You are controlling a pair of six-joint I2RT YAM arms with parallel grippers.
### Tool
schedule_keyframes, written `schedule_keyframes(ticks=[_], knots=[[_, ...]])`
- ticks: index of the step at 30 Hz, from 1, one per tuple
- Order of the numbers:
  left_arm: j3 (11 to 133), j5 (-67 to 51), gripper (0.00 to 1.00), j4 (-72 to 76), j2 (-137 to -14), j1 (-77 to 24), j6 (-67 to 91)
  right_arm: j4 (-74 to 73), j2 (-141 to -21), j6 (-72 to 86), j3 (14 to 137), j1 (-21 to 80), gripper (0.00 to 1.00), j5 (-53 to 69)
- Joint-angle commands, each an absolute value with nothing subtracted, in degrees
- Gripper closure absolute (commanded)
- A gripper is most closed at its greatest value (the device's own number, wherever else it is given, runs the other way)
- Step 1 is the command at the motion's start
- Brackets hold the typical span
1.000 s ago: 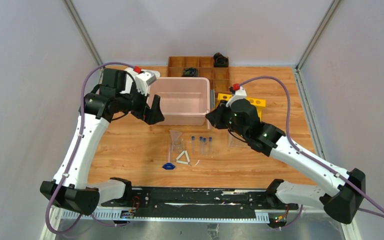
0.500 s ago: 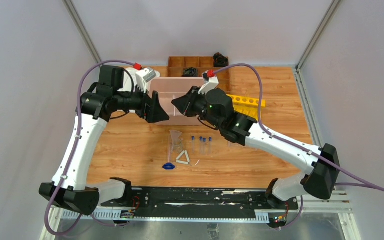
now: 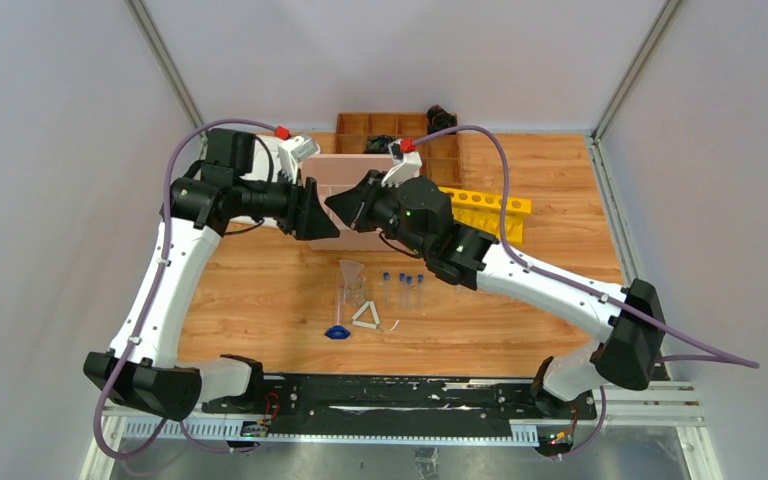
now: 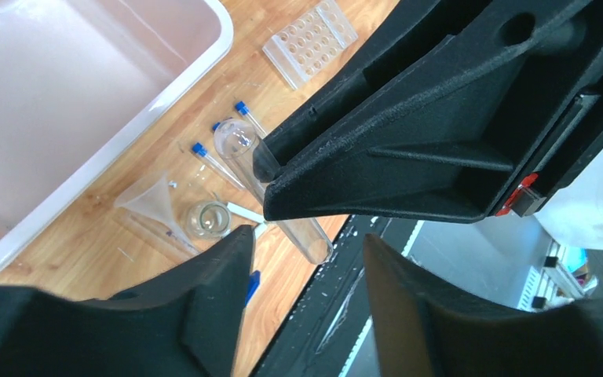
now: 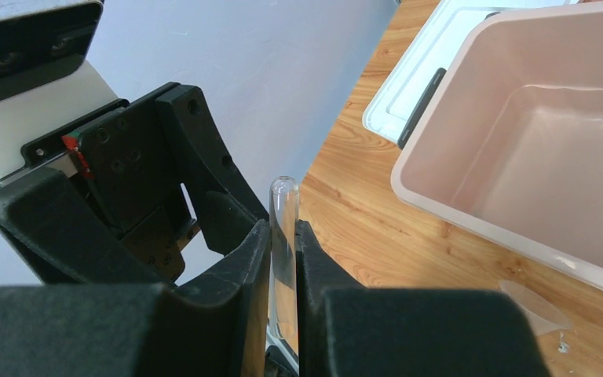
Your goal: Organize the chemistry lab equipment
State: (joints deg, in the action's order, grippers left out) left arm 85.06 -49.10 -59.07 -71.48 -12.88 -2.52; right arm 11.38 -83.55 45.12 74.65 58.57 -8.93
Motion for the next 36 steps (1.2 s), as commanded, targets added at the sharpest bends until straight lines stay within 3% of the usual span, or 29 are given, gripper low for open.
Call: schedule_keyframes(ticks=[1,12,15,20,26,36], knots=[[85.07,-50.47,0.5,-58.77,-71.32,-12.92,-2.24,14.16,-83.96,45.53,77.16,59.81,1.0,-8.73],[85.81,-49.71,0.78,-58.8,-72.05,-12.86,-3.13,14.1,-83.75,45.05,77.26,59.94,0.98,-8.97],[84.95,-48.03,0.89,-58.8,-71.94,-12.89,-4.45,11.7,-83.39,44.83,78.06,59.6,0.79,-9.66],[81.43,-43.02,0.99,-59.46,-69.79,-12.92,-12.13,-12.05,-87.17,42.77,91.34,56.14,0.56,-4.73],[78.54,-41.37,1.0,-59.59,-66.4,-12.92,-18.93,-21.63,-90.67,39.74,97.55,54.2,0.42,5.37],[74.74,-41.24,1.0,-59.55,-61.38,-12.95,-26.26,-22.56,-93.62,38.59,100.46,54.05,0.4,15.72]])
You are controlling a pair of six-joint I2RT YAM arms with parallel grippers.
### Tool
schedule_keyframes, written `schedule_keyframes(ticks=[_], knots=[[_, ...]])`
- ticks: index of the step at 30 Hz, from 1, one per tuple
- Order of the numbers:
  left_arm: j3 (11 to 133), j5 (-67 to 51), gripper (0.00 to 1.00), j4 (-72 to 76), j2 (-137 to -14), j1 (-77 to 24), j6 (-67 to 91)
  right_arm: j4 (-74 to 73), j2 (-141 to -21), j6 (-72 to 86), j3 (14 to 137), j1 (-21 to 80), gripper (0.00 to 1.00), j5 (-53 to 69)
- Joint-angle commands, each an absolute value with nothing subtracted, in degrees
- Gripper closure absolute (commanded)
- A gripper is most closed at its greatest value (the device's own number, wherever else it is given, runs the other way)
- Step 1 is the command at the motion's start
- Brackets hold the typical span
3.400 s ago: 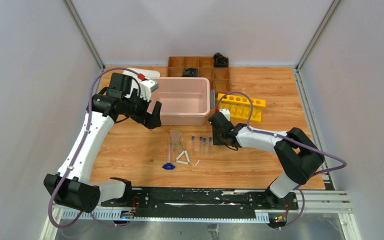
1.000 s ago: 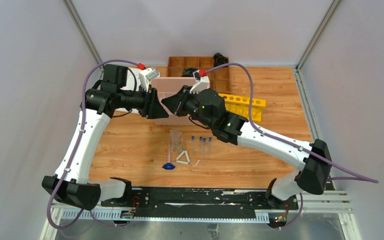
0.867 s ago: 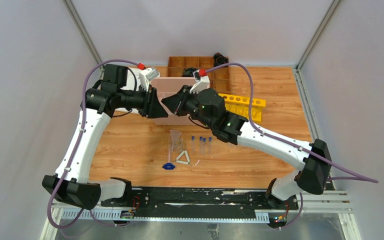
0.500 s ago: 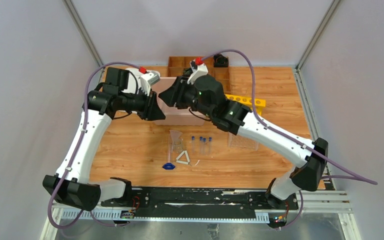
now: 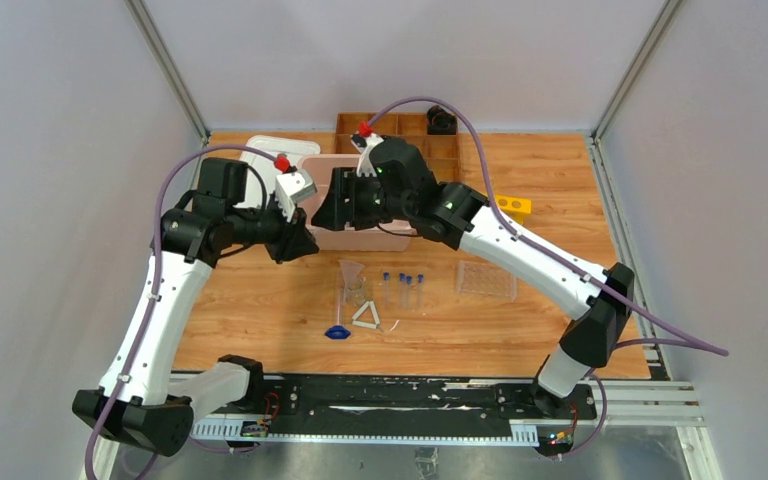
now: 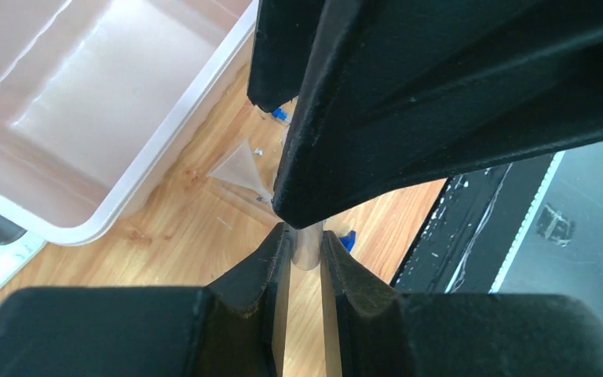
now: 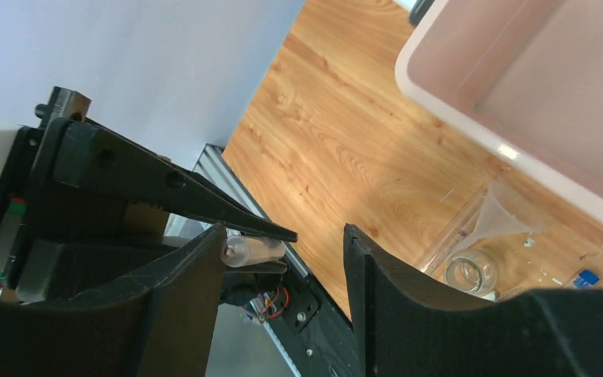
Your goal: Organize the chemistry lab equipment
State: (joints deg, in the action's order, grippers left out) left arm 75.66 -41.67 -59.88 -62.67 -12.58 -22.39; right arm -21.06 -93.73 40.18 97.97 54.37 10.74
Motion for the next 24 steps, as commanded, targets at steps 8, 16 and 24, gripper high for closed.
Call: schedule_keyframes(ticks=[8,16,24], knots=[[73.56,-40.88,1.0,-59.59,-61.05,-13.01,-27.41,-22.96,-96.08,38.76,101.89,54.02,0.43,17.96],[74.19,-40.17,1.0,-59.85,-61.45,-13.01,-27.86,-24.96,-97.75,38.09,103.47,54.05,0.58,19.28],[74.35,-39.6,0.92,-59.85,-61.63,-13.01,-27.48,-26.12,-97.12,36.83,103.27,53.9,0.93,17.45]])
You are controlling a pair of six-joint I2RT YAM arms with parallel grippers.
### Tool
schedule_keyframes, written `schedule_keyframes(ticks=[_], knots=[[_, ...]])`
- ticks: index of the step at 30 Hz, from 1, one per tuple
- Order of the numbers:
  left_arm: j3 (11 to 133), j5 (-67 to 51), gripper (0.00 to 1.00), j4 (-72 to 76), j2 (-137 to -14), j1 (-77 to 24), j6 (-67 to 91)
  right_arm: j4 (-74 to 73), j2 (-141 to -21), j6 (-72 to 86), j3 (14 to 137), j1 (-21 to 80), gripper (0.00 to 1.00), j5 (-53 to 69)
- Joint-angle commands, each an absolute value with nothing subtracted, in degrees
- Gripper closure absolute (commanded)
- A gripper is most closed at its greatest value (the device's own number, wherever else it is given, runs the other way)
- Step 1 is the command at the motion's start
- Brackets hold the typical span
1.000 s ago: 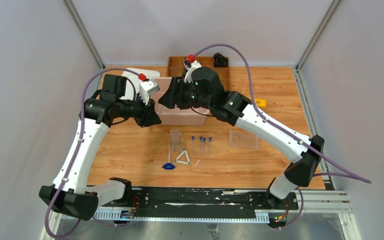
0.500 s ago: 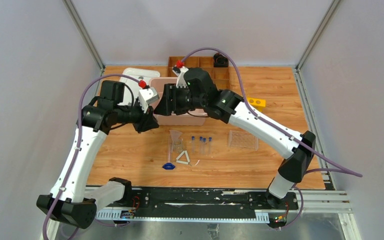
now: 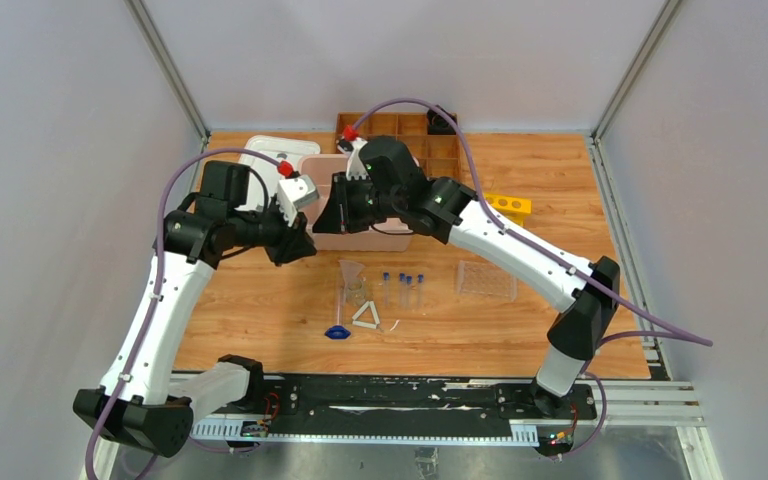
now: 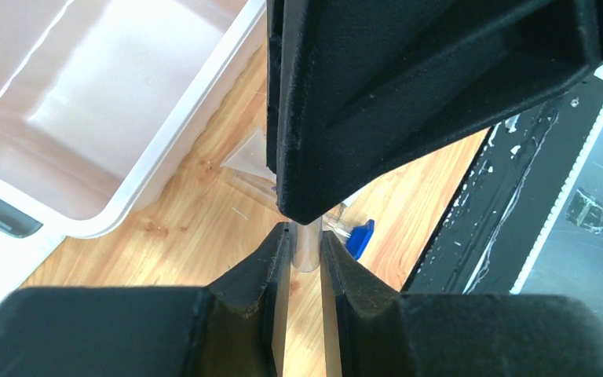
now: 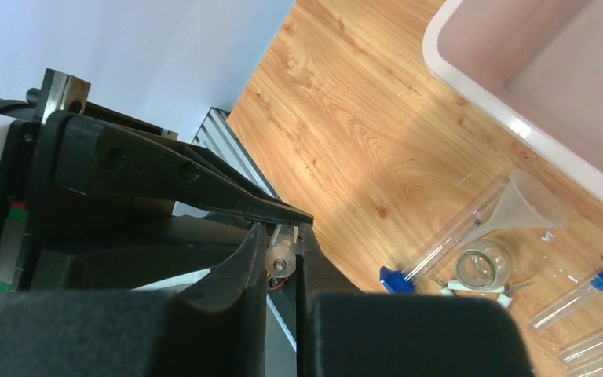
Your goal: Organize the chemistry lab equipment
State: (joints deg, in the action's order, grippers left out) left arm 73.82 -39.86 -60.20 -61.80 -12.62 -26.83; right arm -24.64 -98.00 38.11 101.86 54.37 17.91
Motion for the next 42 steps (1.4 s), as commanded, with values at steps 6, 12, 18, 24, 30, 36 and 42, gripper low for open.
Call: schedule_keyframes(ticks=[6,12,18,24,30,36,42], knots=[[75.81,-35.37,0.01,-59.77,-63.26,-13.01,-24.83,-28.17,-92.77,34.72,98.6,50.45,1.0,15.65],[78.36,-27.36,0.0,-59.83,-66.82,-13.01,-19.35,-32.78,-82.42,29.96,87.0,39.38,1.0,8.92],[78.8,-26.05,0.0,-59.77,-68.48,-13.01,-17.41,-36.21,-72.4,25.09,73.6,25.41,1.0,-4.41],[78.43,-25.98,0.0,-59.83,-68.83,-13.01,-17.16,-35.13,-71.24,24.28,68.38,16.47,1.0,-11.78],[77.96,-25.75,0.0,-59.85,-68.51,-13.01,-17.26,-31.32,-75.77,22.7,68.5,14.67,1.0,-19.6],[78.11,-25.57,0.0,-59.85,-68.45,-13.01,-16.95,-27.33,-81.39,21.38,70.02,14.41,1.0,-21.73],[78.37,-25.62,0.0,-59.85,-68.11,-13.01,-17.58,-23.84,-84.92,21.0,70.09,14.38,1.0,-22.15]])
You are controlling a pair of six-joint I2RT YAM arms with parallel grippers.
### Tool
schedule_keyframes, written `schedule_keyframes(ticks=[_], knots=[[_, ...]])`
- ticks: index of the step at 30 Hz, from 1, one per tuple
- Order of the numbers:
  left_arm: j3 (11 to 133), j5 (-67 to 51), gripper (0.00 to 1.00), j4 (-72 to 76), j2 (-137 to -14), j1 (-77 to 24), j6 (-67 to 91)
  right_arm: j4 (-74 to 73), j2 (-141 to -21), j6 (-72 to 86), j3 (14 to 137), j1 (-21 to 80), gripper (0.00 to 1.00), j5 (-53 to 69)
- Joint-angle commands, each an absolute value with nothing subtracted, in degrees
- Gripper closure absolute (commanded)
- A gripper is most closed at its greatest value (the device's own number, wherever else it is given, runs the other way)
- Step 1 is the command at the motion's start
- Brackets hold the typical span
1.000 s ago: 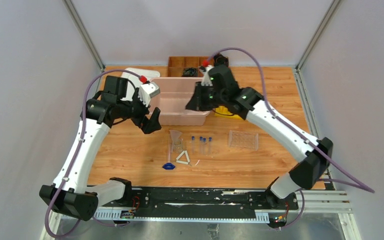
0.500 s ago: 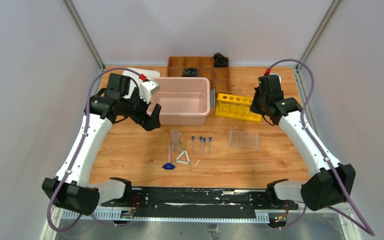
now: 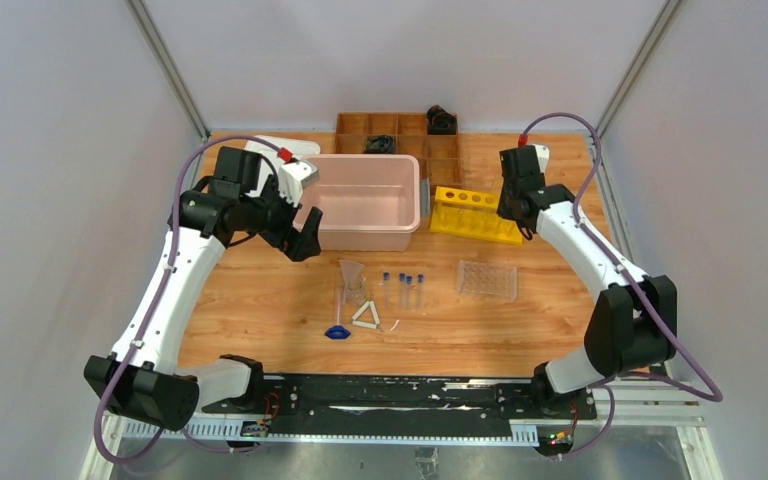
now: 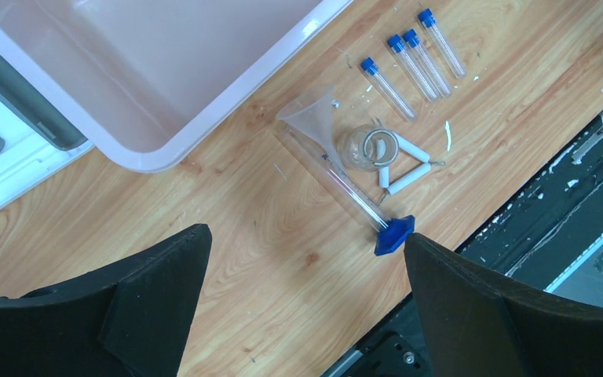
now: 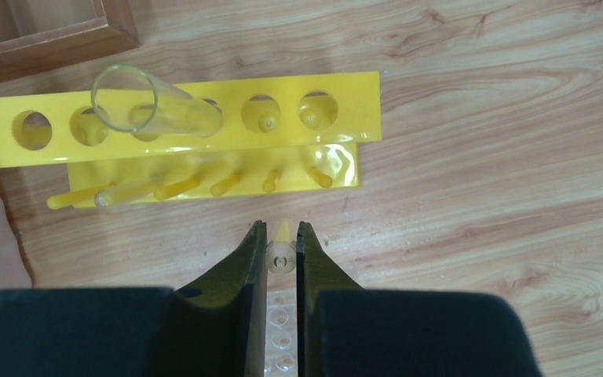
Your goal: Organize the chemistry lab equipment
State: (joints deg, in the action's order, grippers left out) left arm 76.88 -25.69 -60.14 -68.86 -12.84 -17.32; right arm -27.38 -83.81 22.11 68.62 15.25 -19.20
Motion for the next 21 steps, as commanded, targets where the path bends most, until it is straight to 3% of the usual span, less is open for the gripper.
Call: schedule_keyframes(ticks=[1,21], knots=[[78.27,-25.77,0.0,-59.84,-67.98,-13.01,-17.8,-23.37,-85.21,20.94,70.01,14.29,1.0,-22.18],[78.19,-26.66,0.0,-59.84,-68.14,-13.01,-17.93,-20.04,-88.18,21.12,68.76,13.89,1.0,-20.24]])
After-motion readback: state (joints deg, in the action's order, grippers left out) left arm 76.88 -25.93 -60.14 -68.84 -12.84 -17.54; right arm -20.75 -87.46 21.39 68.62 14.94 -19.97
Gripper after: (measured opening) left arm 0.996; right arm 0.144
